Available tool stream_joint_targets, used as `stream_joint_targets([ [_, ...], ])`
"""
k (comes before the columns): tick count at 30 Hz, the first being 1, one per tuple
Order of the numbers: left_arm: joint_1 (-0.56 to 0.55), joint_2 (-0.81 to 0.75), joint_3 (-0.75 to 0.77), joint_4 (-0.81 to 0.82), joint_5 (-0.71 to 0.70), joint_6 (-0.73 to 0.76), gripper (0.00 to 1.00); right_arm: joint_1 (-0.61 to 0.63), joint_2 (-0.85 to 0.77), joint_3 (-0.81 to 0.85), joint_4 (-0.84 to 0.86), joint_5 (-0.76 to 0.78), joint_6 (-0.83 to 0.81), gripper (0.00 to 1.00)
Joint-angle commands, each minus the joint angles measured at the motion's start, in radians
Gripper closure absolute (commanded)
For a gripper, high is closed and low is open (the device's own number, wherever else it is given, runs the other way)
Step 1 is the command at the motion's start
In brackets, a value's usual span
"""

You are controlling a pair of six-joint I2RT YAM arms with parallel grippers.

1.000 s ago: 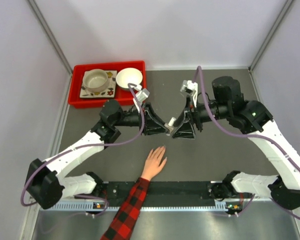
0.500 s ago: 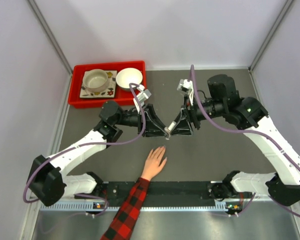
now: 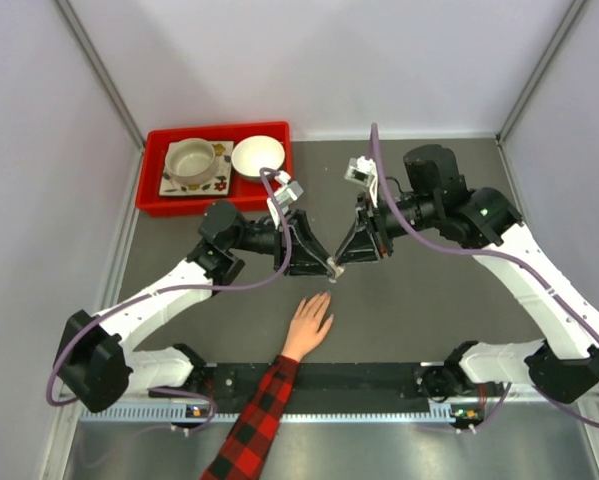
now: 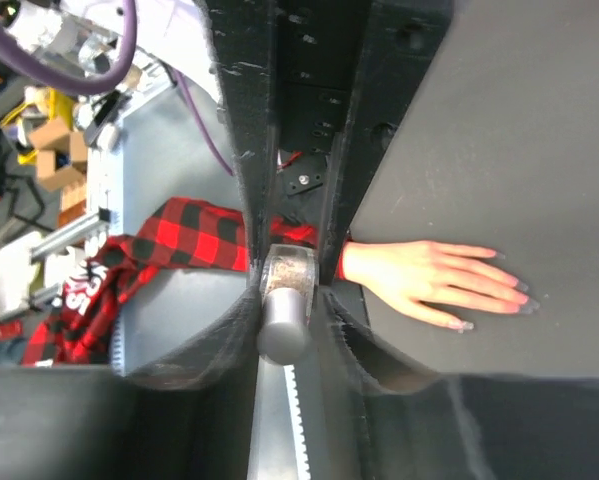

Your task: Paint the nails

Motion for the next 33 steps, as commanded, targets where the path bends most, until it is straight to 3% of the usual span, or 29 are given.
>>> stream_joint_targets([
  [1,-0.004,-0.010,0.073,-0.195,-0.028,0.185,1.00,-0.008,0.010,0.041,0.031,-0.024,0.013,0.95],
  [2,-0.004,-0.013,0.095,-0.295,-0.060,0.248,1.00,-0.009,0.016,0.038,0.031,-0.019,0.022,1.00],
  [4,-0.004,-0.016,0.154,-0.501,-0.191,0.410,1.00,-0.008,0.022,0.018,0.036,0.042,0.066,1.00],
  [6,-0.009,-0.025,0.177,-0.568,-0.361,0.509,1.00,-0.008,0.030,0.002,0.051,0.097,0.109,1.00],
  [9,-0.084,-0.068,0.167,-0.596,-0.590,0.662,1.00,-0.008,0.031,-0.045,0.120,0.290,0.285,1.00],
  [10,-0.116,-0.079,0.164,-0.605,-0.811,0.713,1.00,-0.008,0.031,-0.071,0.131,0.341,0.397,1.00],
  [13,-0.256,-0.106,0.103,-0.531,-1.120,0.917,1.00,-0.008,0.018,-0.145,0.207,0.427,0.602,1.00],
  [15,-0.296,-0.108,0.050,-0.436,-1.167,0.963,1.00,0.000,0.010,-0.179,0.299,0.427,0.664,1.00],
  [18,-0.291,-0.067,0.116,-0.522,-1.090,0.893,1.00,0.014,0.024,-0.135,0.240,0.478,0.627,0.98],
  [19,-0.285,-0.055,0.136,-0.549,-1.048,0.873,1.00,0.015,0.030,-0.092,0.205,0.482,0.572,0.87],
  [20,-0.268,-0.044,0.150,-0.566,-0.939,0.858,1.00,0.015,0.033,-0.072,0.182,0.491,0.539,0.64],
  [22,-0.258,-0.031,0.171,-0.601,-0.860,0.790,1.00,0.009,0.033,-0.026,0.131,0.467,0.444,0.45],
  [23,-0.245,-0.030,0.170,-0.607,-0.794,0.772,1.00,0.000,0.022,-0.016,0.122,0.450,0.420,0.28],
  [26,-0.181,-0.034,0.155,-0.606,-0.631,0.663,1.00,-0.029,-0.007,0.011,0.085,0.374,0.349,0.09],
  [30,-0.092,-0.056,0.109,-0.500,-0.299,0.461,1.00,-0.054,-0.047,0.048,0.023,0.317,0.249,0.02],
  [33,-0.028,-0.067,0.057,-0.299,-0.152,0.280,1.00,-0.065,-0.064,0.045,0.003,0.204,0.176,0.02],
])
